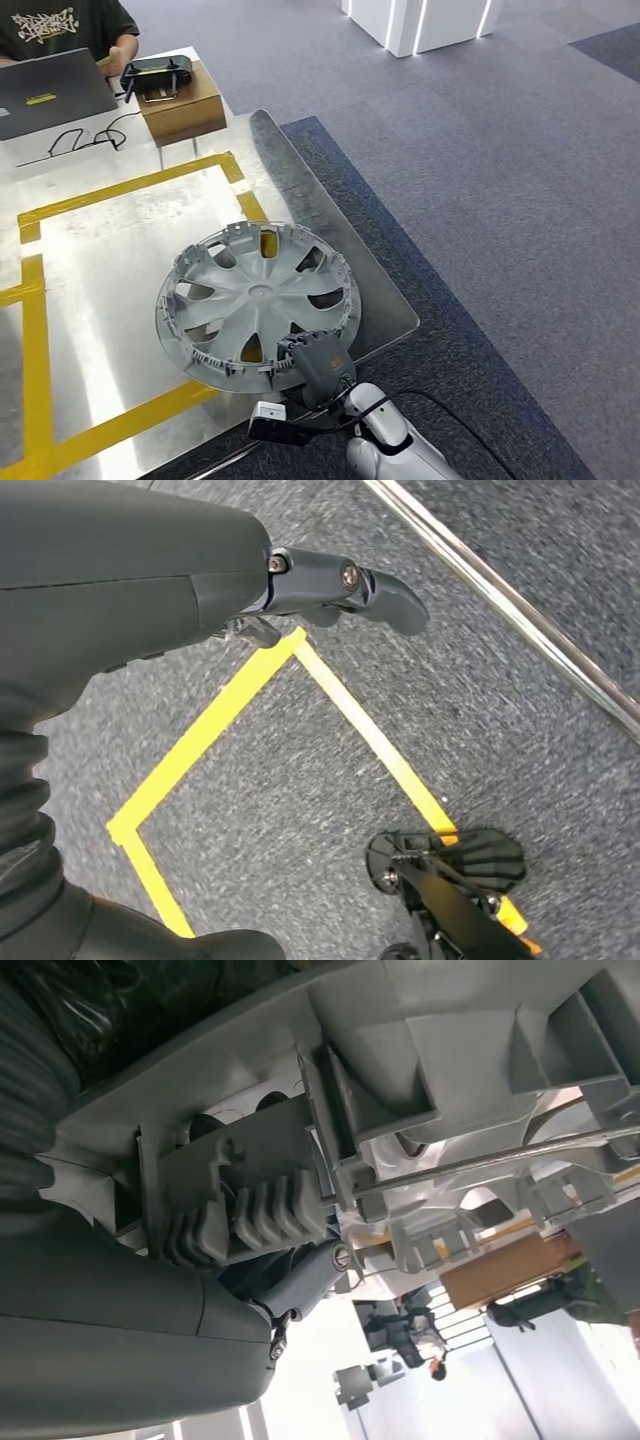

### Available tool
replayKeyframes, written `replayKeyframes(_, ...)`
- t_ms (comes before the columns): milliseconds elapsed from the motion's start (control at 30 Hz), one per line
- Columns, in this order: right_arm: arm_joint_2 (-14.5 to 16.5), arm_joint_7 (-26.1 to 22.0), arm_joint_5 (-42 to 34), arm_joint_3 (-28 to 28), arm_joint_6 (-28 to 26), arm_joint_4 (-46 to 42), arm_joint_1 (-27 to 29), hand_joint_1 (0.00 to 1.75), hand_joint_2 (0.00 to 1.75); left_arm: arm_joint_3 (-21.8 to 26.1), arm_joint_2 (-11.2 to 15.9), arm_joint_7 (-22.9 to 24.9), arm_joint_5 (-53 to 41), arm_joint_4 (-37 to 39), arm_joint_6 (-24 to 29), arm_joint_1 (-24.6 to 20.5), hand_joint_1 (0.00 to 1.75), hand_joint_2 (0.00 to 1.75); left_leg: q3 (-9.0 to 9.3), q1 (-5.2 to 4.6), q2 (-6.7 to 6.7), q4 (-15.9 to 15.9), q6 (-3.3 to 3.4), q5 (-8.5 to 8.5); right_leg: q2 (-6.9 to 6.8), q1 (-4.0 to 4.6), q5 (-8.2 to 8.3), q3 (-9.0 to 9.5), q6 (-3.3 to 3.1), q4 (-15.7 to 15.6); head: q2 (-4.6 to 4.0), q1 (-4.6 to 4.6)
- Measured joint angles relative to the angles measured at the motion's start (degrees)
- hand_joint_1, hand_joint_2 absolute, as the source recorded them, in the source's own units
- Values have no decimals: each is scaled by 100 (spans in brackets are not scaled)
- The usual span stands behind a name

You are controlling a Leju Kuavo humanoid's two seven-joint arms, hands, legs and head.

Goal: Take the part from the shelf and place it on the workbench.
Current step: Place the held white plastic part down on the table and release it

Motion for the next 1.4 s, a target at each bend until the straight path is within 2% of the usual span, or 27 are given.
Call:
replayKeyframes(67, 0, 72, 20, -17, 0, 0, -20, 175, 175, 20, -7, 0, -9, 0, 2, -12, 0, 175, -35, 14, -101, 7, -72, 18, 147, 5, 80, 205, -39, -387, 0, 3)
replayKeyframes(133, 0, 145, 36, -47, -5, -3, -31, 175, 175, 37, -9, -1, -22, 0, 4, -4, 0, 175, -68, 43, -200, -5, -160, 45, 64, 23, 86, 242, -86, -418, 0, 2)
replayKeyframes(200, 1, 212, 47, -88, -21, -9, -43, 175, 175, 48, -11, -2, -34, 0, 5, 11, 0, 175, -125, 46, -91, 110, -219, -39, -64, 11, 114, 270, -158, -464, 0, -19)
replayKeyframes(233, 1, 246, 54, -110, -33, -12, -47, 175, 175, 55, -13, -3, -42, 0, 6, 9, 0, 175, -218, 42, 26, 314, -242, -169, -137, 0, 124, 282, -191, -489, 0, -45)
replayKeyframes(300, -7, 328, 79, -161, -63, -12, -43, 175, 175, 69, -21, -3, -54, 0, 8, 0, 0, 175, -553, 44, 241, 1044, -280, -549, -285, 9, 120, 282, -228, -496, 0, -90)
replayKeyframes(367, -20, 406, 114, -218, -94, -11, -36, 175, 175, 91, -24, -2, -60, 0, 11, 4, 0, 175, -798, 51, 285, 1601, -307, -733, -431, 19, 111, 277, -235, -491, 0, -97)
replayKeyframes(400, -26, 438, 131, -245, -106, -11, -37, 175, 175, 105, -24, -2, -62, 0, 13, 13, 0, 175, -770, 51, 295, 1576, -311, -663, -493, 19, 105, 278, -233, -488, 0, -98)
replayKeyframes(433, -29, 467, 148, -270, -116, -11, -38, 175, 175, 118, -24, -2, -66, 0, 13, 22, 0, 175, -624, 51, 323, 1317, -308, -497, -548, 19, 97, 285, -226, -484, 0, -99)
replayKeyframes(467, -30, 494, 162, -291, -123, -14, -41, 175, 175, 129, -23, -2, -69, 0, 14, 26, 0, 175, -400, 48, 411, 899, -297, -297, -598, 20, 86, 297, -212, -479, 0, -99)
replayKeyframes(533, -32, 539, 183, -337, -129, -22, -48, 175, 175, 138, -23, -2, -72, 0, 14, 13, 0, 175, -38, 11, 628, 194, -234, -72, -680, 52, 57, 318, -161, -464, 0, -98)
replayKeyframes(567, -33, 556, 189, -362, -130, -25, -53, 175, 175, 141, -24, -2, -73, 0, 14, 6, 0, 175, 35, -7, 691, 34, -194, -50, -717, 68, 45, 326, -130, -460, 0, -91)
replayKeyframes(633, -34, 597, 213, -408, -131, -26, -62, 175, 175, 155, -26, -2, -73, 0, 14, 5, 0, 175, 27, -26, 624, -1, -116, -56, -792, 76, 34, 349, -65, -470, 0, -78)
replayKeyframes(667, -35, 623, 230, -422, -131, -27, -65, 175, 175, 162, -32, -2, -73, 0, 14, 13, 0, 175, 29, -19, 576, -14, -84, -47, -780, 65, 12, 348, -26, -460, 0, -76)
replayKeyframes(733, -37, 671, 264, -451, -129, -29, -67, 175, 175, 174, -42, -2, -73, 0, 15, 17, 0, 175, 41, 6, 485, -43, -15, -18, -580, 44, -175, 229, 37, -203, 0, -49)
replayKeyframes(800, -48, 719, 285, -480, -122, -28, -50, 175, 175, 179, -44, -2, -73, 0, 16, 6, 0, 175, 29, 16, 389, -48, 24, -3, -332, 32, -544, -139, 66, 533, 0, -8)
replayKeyframes(833, -56, 750, 300, -493, -117, -27, -36, 175, 175, 182, -43, -2, -74, 0, 16, 1, 0, 175, 21, 12, 332, -46, 32, -1, -290, 32, -690, -346, 69, 931, 0, 2)
replayKeyframes(867, -65, 780, 317, -503, -113, -25, -25, 175, 175, 186, -45, -1, -74, 0, 16, 0, 0, 175, 18, 7, 268, -44, 34, -1, -272, 32, -741, -499, 67, 1197, 0, 7)
replayKeyframes(900, -72, 806, 335, -512, -110, -25, -20, 175, 175, 191, -48, -1, -75, 0, 16, 3, 0, 175, 22, 3, 202, -42, 34, -1, -262, 33, -665, -543, 59, 1225, 0, 8)
replayKeyframes(933, -75, 824, 350, -520, -108, -24, -20, 175, 175, 198, -53, 0, -75, 0, 16, 5, 0, 175, 29, 2, 134, -41, 32, -2, -241, 33, -480, -474, 43, 1017, 0, 9)
replayKeyframes(967, -77, 836, 358, -527, -107, -24, -24, 175, 175, 205, -60, 0, -75, 0, 16, 5, 0, 175, 38, 2, 65, -40, 28, -4, -175, 28, -233, -308, 22, 616, 0, 12)
replayKeyframes(1033, -81, 845, 362, -542, -102, -25, -35, 175, 175, 213, -73, 2, -75, 0, 16, -2, 0, 175, 32, 1, -57, -31, -7, -5, 60, 11, 76, 43, -22, -147, 0, 25)
replayKeyframes(1100, -86, 847, 366, -555, -90, -26, -36, 175, 175, 220, -77, 9, -75, 0, 16, -4, 0, 175, -3, 15, -158, -29, -78, 10, 167, 14, 107, 183, -55, -399, 0, 34)
replayKeyframes(1167, -86, 860, 376, -561, -69, -35, -39, 175, 175, 240, -77, 16, -75, 0, 16, 10, 0, 175, -26, 39, -219, -32, -159, 18, 60, 24, 128, 212, -110, -427, 0, 32)
replayKeyframes(1233, -85, 891, 387, -563, -40, -51, -47, 175, 175, 270, -78, 17, -76, 0, 17, 18, 0, 175, -116, 34, -51, 171, -219, -121, -68, 9, 144, 244, -188, -471, 0, 3)
replayKeyframes(1300, -87, 936, 396, -568, -19, -58, -47, 175, 175, 289, -83, 17, -83, 0, 17, 9, 0, 175, -422, 28, 202, 839, -260, -474, -213, 9, 137, 260, -240, -490, 0, -42)
replayKeyframes(1367, -95, 971, 403, -578, -10, -57, -44, 175, 175, 302, -87, 17, -91, 0, 16, 9, 0, 175, -754, 39, 279, 1557, -290, -757, -348, 22, 126, 260, -260, -488, 0, -61)
replayKeyframes(1400, -97, 979, 408, -582, -4, -57, -43, 175, 175, 309, -85, 17, -92, 0, 16, 16, 0, 175, -796, 41, 287, 1664, -296, -748, -407, 26, 122, 263, -263, -487, 0, -64)
